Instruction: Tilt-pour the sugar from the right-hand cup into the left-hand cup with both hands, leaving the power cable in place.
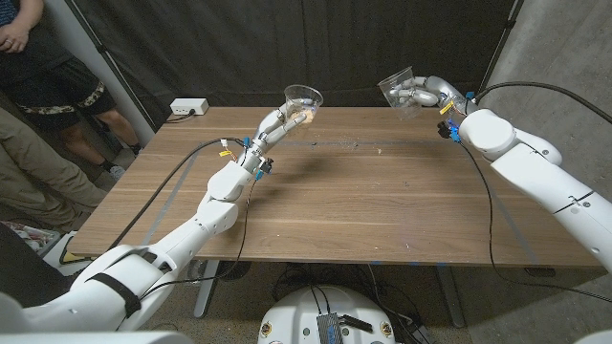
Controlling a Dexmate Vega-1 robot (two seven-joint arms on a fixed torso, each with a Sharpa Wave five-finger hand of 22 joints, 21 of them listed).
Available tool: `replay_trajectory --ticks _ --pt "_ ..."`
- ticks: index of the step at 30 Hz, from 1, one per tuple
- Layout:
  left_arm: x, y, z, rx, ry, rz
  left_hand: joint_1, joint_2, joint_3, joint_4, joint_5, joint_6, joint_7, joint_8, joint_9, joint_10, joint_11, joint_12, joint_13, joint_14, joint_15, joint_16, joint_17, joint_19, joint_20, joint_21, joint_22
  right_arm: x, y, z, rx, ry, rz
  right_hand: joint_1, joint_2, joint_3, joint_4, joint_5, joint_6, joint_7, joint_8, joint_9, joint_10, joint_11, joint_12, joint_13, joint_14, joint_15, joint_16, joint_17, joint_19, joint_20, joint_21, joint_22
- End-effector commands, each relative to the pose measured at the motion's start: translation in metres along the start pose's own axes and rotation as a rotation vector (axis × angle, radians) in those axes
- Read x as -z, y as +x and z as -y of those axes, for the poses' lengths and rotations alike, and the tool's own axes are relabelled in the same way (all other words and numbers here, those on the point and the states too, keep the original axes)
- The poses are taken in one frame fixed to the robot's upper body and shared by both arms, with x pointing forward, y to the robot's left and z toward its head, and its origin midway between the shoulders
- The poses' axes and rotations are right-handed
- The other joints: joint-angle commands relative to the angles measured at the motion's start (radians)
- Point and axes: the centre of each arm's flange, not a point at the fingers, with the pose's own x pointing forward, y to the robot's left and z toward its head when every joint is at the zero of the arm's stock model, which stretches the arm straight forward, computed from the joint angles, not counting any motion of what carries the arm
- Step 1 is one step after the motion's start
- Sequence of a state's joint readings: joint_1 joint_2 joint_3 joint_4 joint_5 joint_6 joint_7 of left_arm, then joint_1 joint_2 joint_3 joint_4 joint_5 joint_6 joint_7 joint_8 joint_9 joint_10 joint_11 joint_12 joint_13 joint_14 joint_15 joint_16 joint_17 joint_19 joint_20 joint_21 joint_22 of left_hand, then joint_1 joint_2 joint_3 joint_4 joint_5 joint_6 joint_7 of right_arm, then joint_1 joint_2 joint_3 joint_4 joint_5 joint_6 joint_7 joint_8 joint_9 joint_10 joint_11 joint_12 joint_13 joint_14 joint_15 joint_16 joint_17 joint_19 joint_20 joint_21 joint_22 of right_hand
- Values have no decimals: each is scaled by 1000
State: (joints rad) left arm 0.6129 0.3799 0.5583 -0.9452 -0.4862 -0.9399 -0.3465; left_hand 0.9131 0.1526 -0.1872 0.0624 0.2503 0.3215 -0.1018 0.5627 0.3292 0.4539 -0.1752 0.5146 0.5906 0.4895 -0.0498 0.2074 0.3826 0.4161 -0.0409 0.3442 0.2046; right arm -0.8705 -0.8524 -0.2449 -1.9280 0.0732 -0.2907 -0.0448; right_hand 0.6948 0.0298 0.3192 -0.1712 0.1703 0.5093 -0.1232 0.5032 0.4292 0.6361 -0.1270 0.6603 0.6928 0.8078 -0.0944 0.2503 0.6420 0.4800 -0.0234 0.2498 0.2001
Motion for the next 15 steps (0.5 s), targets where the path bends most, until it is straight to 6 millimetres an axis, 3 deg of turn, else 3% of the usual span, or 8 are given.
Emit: replay_trajectory --ticks 1,15 --pt "0 2 4 -30 -18 -9 -1 -3 -4 5 -3 0 -1 4 -1 -2 -1 3 1 6 -145 -4 2 8 -42 4 2 19 -10 -5 109 153 53 38 40 24 22 7 26 -12 8 5 13 -5 5 2 14 -141 7 2 7 -3 6 2" --pt "2 2 -2 -60 18 -27 -2 -2 -3 8 -3 -1 3 5 -1 0 0 6 2 6 -145 -5 1 7 -40 3 1 35 -11 -21 144 274 55 38 42 25 24 8 35 -14 13 8 22 -7 4 3 21 -142 6 3 9 -5 4 3"
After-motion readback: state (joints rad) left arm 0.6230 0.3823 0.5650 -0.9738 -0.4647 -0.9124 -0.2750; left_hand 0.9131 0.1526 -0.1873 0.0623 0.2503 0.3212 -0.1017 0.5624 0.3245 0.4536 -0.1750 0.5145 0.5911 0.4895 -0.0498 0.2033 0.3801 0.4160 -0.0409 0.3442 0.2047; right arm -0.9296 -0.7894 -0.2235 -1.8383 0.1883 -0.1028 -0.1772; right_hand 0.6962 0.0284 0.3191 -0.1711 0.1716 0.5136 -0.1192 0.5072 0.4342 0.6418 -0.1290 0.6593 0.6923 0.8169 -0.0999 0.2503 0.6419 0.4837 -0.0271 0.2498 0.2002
